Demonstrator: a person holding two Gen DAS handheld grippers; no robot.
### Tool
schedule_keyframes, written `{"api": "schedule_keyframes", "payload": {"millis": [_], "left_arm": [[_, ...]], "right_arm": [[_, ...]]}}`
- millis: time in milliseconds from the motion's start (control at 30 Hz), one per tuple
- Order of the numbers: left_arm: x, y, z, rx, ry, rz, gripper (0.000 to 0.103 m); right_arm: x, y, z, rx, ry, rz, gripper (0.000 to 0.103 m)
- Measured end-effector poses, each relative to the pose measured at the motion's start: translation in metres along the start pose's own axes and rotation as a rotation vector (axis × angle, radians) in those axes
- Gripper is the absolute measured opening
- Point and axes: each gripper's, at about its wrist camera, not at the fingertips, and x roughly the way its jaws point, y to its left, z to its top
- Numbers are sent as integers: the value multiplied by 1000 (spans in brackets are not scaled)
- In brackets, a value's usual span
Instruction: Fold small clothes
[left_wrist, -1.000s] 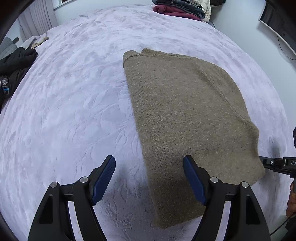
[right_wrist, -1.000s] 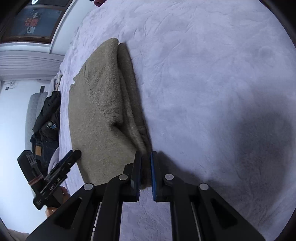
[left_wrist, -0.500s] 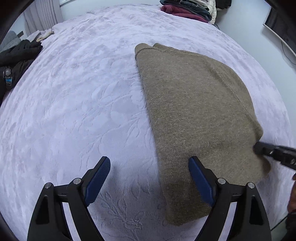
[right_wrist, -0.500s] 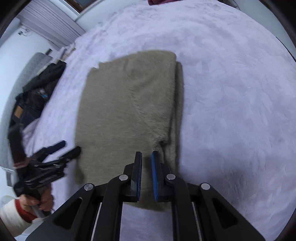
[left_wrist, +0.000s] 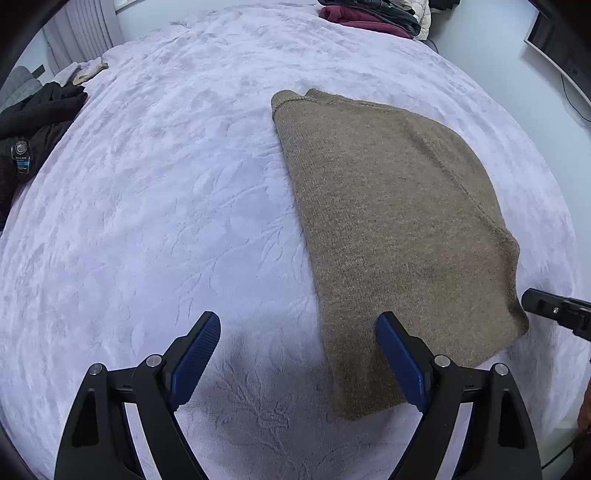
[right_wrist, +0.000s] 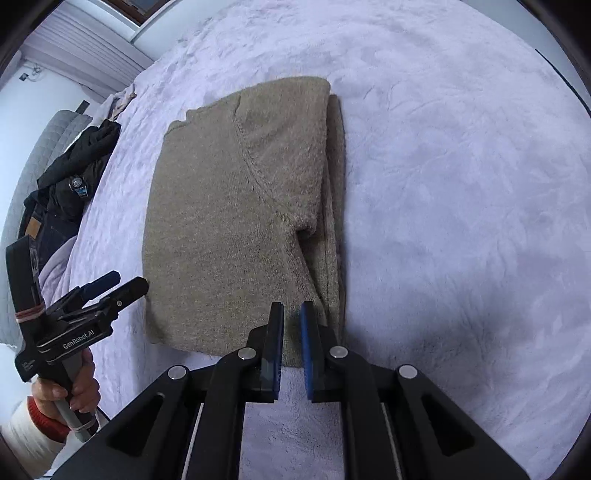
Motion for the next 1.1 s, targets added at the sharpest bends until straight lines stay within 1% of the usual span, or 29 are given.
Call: {"api": "schedule_keyframes", "payload": {"millis": [67, 167, 267, 300, 333, 567, 600, 633, 700, 733, 767, 867, 1067, 1100], "left_arm": [[-4, -1, 1, -3, 2, 13, 87], [-5, -3, 4, -17, 26, 36, 87], [-4, -3, 5, -35, 33, 33, 87], [-4, -3, 5, -39, 33, 31, 87], [-4, -4, 5, -43, 32, 31, 87], [0, -4, 7, -51, 48, 30, 88], [1, -4, 8, -55, 52, 30, 88], [3, -4, 9, -56, 58, 31, 88], [6, -4, 9, -54, 65, 36, 88], [7, -5, 10, -54, 66, 40, 89], [8, -5, 11, -54, 71, 44, 103], [11, -5, 12, -58, 72, 45, 103], [16, -5, 16, -50, 78, 44, 103], [16, -4, 17, -52, 78, 40, 103]], "right_arm": [[-9, 3, 4, -1, -15, -3, 10], [-14, 7, 10, -2, -14, -11, 16], [-13, 11, 14, -3, -12, -16, 30], [-13, 12, 15, -2, -11, -17, 38], [-12, 14, 15, -2, -10, -15, 41], [-7, 13, 18, -2, 11, -6, 41], [-7, 13, 19, -3, 14, -9, 43], [-7, 12, 19, -3, 16, -12, 47], [-6, 10, 20, -1, 19, -14, 49], [-5, 9, 22, 0, 20, -15, 49], [-5, 8, 23, 1, 21, -16, 50], [-1, 7, 24, 0, 32, -21, 53], [7, 5, 27, -6, 48, -19, 55], [8, 4, 28, -8, 49, -21, 58]]}}
